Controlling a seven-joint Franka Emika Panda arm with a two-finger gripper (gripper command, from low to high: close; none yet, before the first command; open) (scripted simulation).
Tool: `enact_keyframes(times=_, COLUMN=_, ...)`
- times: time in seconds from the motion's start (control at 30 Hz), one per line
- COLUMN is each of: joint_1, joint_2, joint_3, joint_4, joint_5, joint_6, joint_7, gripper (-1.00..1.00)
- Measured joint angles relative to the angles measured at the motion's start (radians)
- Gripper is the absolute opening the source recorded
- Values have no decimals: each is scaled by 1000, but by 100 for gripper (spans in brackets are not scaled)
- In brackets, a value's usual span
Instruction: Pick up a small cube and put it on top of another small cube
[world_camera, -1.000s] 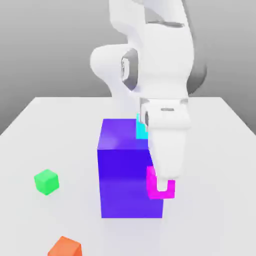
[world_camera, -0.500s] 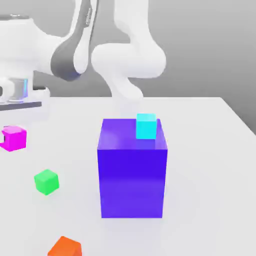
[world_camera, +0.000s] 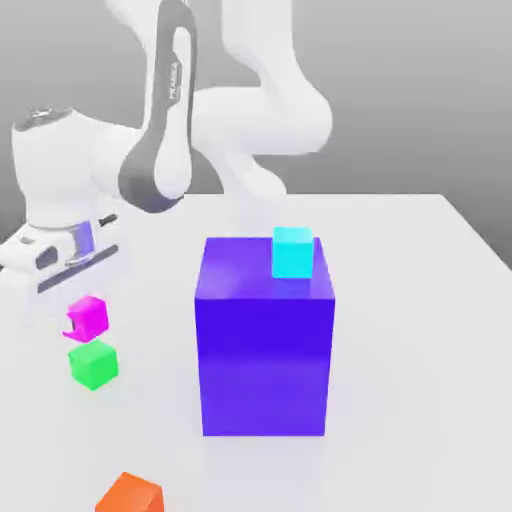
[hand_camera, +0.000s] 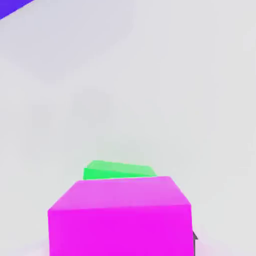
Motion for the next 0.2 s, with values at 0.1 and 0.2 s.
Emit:
enact_keyframes(times=0.1, joint_1=-18, joint_2=75, joint_3=54, joint_4=1, joint_5=159, joint_6=54, joint_7=-112, gripper=-100)
enact_keyframes(times=0.2, joint_1=-35, joint_2=100, joint_3=82, joint_4=2, joint_5=214, joint_6=72, joint_7=-151, gripper=100)
